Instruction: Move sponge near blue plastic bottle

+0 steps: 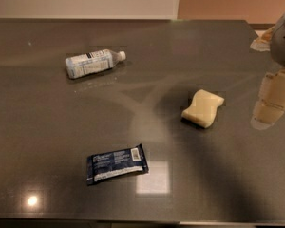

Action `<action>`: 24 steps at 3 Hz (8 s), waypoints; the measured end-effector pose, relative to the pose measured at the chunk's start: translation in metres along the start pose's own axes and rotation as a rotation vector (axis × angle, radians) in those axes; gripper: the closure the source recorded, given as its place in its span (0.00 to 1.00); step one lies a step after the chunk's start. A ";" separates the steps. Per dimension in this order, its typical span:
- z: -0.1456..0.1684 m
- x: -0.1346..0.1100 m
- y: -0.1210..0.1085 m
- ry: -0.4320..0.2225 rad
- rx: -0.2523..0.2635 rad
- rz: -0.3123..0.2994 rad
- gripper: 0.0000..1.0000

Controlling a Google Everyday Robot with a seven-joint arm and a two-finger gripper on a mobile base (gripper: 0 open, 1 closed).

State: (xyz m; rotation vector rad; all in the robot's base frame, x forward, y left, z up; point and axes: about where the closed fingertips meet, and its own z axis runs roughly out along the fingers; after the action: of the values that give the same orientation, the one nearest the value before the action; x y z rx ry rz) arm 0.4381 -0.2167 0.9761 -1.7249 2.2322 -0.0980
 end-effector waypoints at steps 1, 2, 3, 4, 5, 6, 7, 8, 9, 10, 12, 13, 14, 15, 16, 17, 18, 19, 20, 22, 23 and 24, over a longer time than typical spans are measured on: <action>-0.001 -0.001 -0.001 0.000 0.004 -0.008 0.00; 0.007 -0.009 -0.012 -0.012 -0.030 -0.055 0.00; 0.025 -0.025 -0.030 -0.043 -0.088 -0.164 0.00; 0.050 -0.032 -0.045 -0.054 -0.145 -0.268 0.00; 0.076 -0.036 -0.052 -0.055 -0.194 -0.358 0.00; 0.104 -0.036 -0.048 -0.051 -0.240 -0.436 0.00; 0.127 -0.033 -0.040 -0.044 -0.271 -0.493 0.00; 0.145 -0.025 -0.035 -0.022 -0.275 -0.527 0.00; 0.159 -0.020 -0.038 -0.007 -0.287 -0.536 0.00; 0.167 -0.018 -0.044 -0.002 -0.300 -0.538 0.15; 0.169 -0.023 -0.053 0.009 -0.313 -0.535 0.60; 0.158 -0.039 -0.063 0.016 -0.281 -0.515 0.84; 0.148 -0.070 -0.073 0.009 -0.243 -0.522 1.00; 0.146 -0.107 -0.084 -0.013 -0.208 -0.545 1.00; 0.148 -0.140 -0.096 -0.033 -0.173 -0.569 1.00; 0.156 -0.168 -0.107 -0.048 -0.161 -0.598 1.00; 0.168 -0.193 -0.119 -0.058 -0.162 -0.621 1.00; 0.181 -0.214 -0.128 -0.069 -0.164 -0.640 1.00; 0.189 -0.230 -0.136 -0.081 -0.164 -0.653 0.84; 0.206 -0.253 -0.151 -0.101 -0.166 -0.665 0.38; 0.211 -0.258 -0.158 -0.107 -0.161 -0.655 0.14; 0.215 -0.261 -0.160 -0.113 -0.150 -0.655 0.00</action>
Offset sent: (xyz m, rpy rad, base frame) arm 0.0366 0.0125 -0.0108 0.0085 0.0839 0.1598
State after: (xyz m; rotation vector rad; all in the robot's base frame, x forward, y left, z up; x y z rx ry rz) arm 0.7073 0.0188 0.8657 -2.4096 1.5504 0.0221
